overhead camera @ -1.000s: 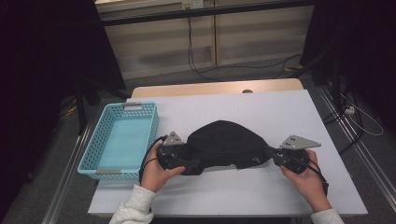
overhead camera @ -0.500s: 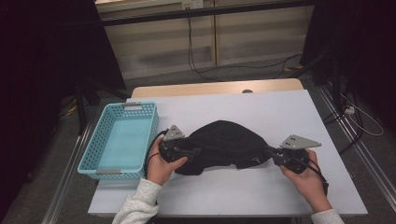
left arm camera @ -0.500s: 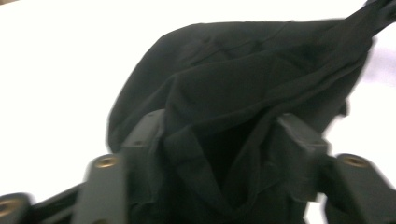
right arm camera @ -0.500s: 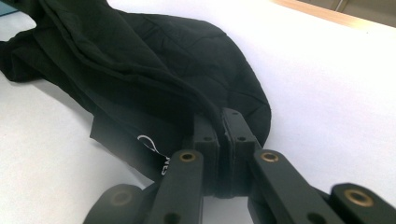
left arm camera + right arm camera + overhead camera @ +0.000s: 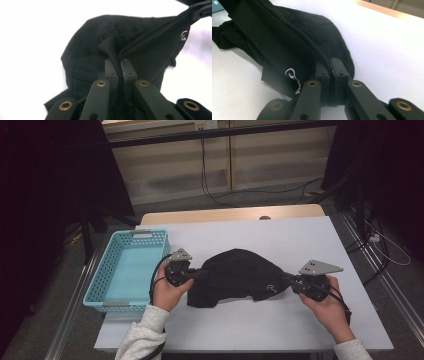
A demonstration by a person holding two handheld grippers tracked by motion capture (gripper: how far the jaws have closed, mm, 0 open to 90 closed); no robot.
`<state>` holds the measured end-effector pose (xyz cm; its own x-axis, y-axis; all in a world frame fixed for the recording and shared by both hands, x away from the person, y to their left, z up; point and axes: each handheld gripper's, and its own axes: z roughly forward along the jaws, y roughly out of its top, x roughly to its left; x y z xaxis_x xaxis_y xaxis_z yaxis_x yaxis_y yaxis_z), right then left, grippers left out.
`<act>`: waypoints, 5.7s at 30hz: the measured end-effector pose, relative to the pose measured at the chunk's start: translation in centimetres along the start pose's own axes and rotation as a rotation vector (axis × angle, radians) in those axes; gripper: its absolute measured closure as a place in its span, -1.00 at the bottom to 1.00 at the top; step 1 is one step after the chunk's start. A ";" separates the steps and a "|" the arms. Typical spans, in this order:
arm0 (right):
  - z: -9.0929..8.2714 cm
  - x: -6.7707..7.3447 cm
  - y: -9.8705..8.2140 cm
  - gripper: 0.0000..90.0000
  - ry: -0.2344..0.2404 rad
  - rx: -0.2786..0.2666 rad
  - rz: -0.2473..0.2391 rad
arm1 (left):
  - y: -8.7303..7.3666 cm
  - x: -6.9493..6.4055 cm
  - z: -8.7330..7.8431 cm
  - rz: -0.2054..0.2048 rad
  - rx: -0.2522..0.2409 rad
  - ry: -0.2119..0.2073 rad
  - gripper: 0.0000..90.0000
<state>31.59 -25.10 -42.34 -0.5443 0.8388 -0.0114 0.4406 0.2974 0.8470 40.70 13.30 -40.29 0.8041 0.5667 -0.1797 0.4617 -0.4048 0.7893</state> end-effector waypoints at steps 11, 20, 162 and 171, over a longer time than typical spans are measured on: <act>-0.7 -0.9 4.8 0.92 -0.016 -0.032 -0.036 | 3.5 1.2 -2.0 -0.006 -0.060 0.023 0.93; -1.1 -1.4 6.6 0.92 -0.041 -0.055 -0.048 | 5.3 1.3 -2.3 -0.008 -0.070 0.034 0.93; 9.7 6.0 0.8 1.00 0.022 0.138 -0.001 | -2.2 -0.8 0.4 -0.012 -0.007 0.098 -0.65; 8.1 4.3 0.0 1.00 0.053 0.155 0.048 | -2.1 -1.0 0.3 -0.005 -0.007 0.097 -0.65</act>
<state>34.99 -17.78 -46.66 -0.5547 0.8300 0.0584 0.5697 0.3277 0.7537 39.02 13.35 -41.94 0.7617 0.6355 -0.1262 0.4626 -0.3971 0.7926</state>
